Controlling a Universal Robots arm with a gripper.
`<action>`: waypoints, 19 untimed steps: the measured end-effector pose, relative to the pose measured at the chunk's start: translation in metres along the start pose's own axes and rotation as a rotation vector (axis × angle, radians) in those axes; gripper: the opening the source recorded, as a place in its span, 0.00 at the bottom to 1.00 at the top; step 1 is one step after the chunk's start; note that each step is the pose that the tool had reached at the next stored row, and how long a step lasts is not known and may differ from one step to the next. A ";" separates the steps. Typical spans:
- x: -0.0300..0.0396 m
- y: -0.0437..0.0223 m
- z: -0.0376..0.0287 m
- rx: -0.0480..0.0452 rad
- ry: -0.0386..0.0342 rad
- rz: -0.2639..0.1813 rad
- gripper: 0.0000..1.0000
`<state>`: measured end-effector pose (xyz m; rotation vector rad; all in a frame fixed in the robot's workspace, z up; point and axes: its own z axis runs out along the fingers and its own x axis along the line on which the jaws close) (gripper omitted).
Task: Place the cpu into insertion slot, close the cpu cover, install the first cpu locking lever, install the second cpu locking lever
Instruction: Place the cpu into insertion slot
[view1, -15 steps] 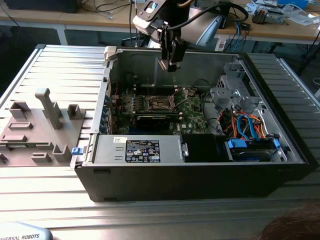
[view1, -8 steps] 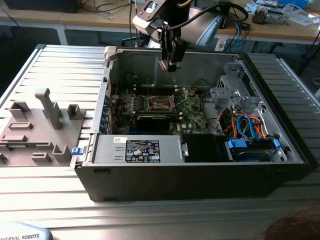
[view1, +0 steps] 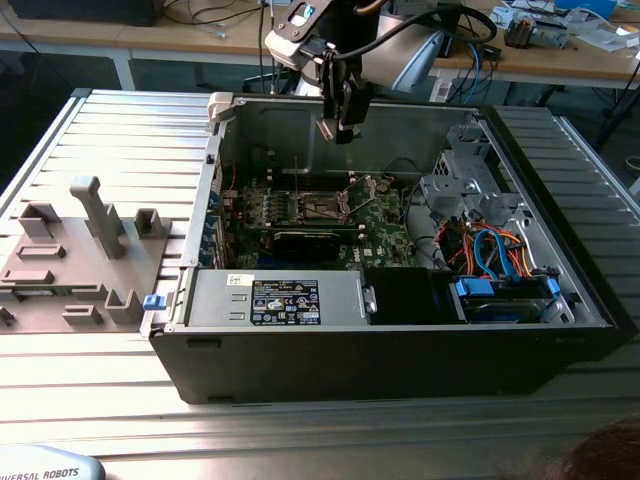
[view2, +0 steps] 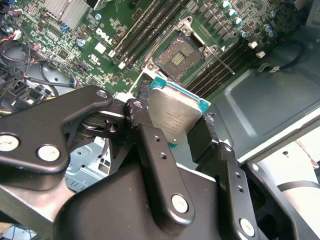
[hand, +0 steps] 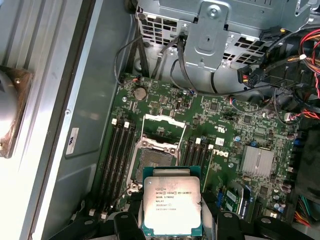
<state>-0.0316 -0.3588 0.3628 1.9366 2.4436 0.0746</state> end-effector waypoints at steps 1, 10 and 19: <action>0.0000 0.0000 0.0000 0.0000 0.0000 0.000 0.54; 0.0000 0.0000 0.0000 -0.0001 -0.0002 0.005 0.54; 0.0000 0.0000 0.0000 -0.0001 -0.0005 0.010 0.54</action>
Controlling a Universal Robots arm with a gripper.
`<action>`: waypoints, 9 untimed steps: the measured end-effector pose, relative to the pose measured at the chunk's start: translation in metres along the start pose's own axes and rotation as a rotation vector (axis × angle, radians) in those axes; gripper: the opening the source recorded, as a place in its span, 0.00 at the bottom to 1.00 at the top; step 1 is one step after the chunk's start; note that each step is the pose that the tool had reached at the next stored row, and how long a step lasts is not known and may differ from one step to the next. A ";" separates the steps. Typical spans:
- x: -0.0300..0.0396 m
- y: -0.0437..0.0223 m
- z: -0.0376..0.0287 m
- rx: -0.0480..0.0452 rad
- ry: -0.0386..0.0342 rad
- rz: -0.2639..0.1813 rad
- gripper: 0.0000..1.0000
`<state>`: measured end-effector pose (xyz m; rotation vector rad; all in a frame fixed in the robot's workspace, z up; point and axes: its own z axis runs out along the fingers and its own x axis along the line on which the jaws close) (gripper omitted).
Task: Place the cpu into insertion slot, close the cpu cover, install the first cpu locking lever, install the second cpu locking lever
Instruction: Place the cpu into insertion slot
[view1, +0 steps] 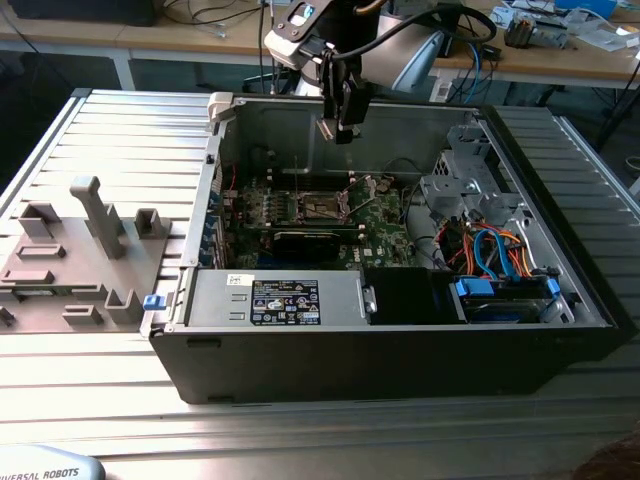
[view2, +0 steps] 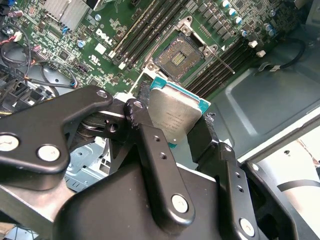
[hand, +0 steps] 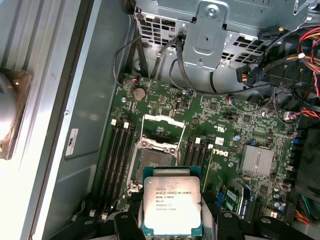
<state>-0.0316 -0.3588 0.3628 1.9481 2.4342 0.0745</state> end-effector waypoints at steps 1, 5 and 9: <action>0.0000 0.0000 0.0000 0.0000 -0.0001 0.001 0.54; 0.0000 0.0000 0.0000 0.0000 -0.0003 0.004 0.54; 0.0000 0.0000 0.0000 -0.0001 -0.0003 0.006 0.54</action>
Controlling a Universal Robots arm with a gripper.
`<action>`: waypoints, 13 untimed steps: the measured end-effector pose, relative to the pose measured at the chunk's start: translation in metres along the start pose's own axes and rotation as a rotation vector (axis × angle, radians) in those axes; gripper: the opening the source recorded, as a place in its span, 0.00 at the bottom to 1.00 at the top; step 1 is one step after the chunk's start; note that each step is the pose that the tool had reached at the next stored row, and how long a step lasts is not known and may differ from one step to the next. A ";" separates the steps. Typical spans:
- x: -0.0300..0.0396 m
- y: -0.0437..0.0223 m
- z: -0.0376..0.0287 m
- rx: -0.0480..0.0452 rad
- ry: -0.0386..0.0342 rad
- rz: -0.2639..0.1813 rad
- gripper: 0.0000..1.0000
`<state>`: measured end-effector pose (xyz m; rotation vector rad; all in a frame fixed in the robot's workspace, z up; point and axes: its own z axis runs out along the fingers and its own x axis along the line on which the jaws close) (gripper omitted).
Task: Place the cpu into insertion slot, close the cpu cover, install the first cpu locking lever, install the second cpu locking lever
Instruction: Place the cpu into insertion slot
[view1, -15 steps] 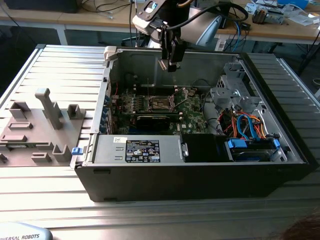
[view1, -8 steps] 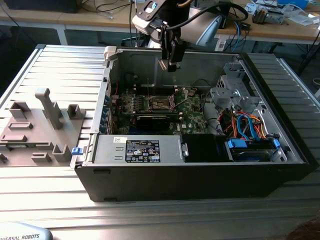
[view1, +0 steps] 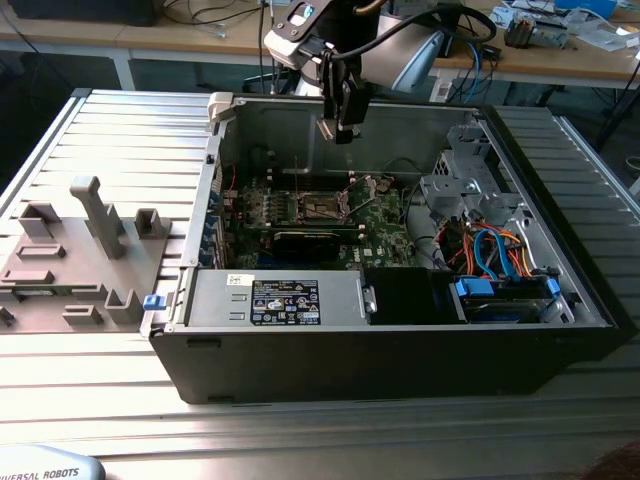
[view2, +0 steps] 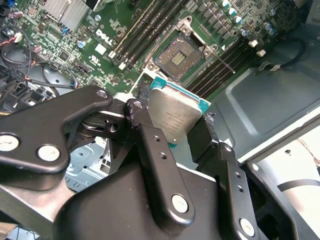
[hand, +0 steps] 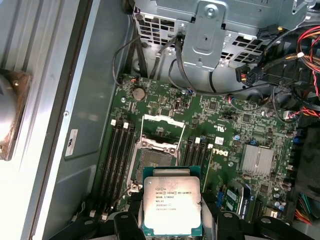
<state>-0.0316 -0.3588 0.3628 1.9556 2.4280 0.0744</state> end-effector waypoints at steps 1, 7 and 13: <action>0.0000 0.0000 0.0000 0.0000 0.0000 0.001 0.54; 0.0000 0.0000 0.0000 0.0000 -0.0002 0.004 0.54; 0.0000 0.0000 0.0000 -0.0001 -0.0004 0.008 0.54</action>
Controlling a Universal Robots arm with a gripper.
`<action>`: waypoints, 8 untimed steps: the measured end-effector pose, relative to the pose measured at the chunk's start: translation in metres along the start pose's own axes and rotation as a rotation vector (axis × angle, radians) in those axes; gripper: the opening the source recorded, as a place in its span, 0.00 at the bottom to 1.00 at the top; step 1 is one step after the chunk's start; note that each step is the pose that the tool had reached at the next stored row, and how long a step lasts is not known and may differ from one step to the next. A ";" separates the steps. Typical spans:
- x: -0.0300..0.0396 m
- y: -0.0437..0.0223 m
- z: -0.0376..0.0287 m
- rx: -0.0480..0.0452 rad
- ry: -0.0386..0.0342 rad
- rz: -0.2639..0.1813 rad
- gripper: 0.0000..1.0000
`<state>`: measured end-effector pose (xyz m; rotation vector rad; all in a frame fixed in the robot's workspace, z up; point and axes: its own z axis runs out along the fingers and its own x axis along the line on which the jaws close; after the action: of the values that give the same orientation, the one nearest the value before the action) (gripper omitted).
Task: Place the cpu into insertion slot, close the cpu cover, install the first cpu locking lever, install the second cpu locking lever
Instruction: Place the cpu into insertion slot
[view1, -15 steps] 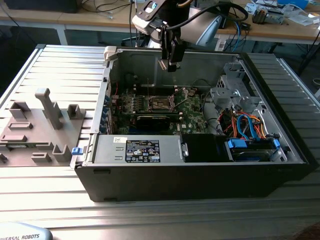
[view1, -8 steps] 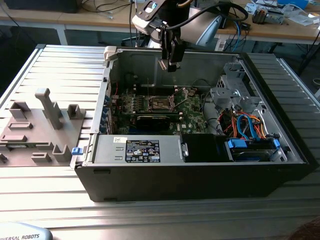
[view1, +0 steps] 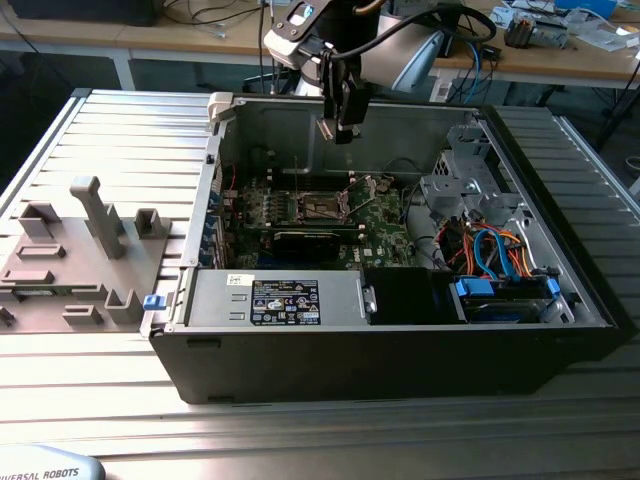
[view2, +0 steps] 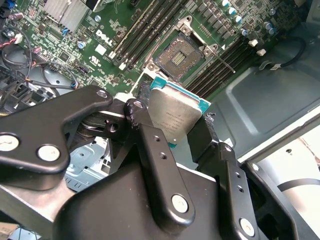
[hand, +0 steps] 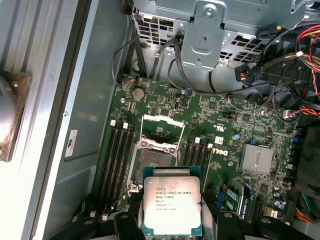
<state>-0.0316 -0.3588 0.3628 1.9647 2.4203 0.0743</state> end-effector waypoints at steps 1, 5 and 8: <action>0.0000 0.0000 0.0000 0.0000 -0.0001 0.001 0.54; 0.0000 0.0000 0.0000 0.0000 -0.0002 0.004 0.54; 0.0000 0.0000 0.0000 -0.0001 -0.0003 0.006 0.54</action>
<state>-0.0316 -0.3588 0.3628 1.9719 2.4142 0.0741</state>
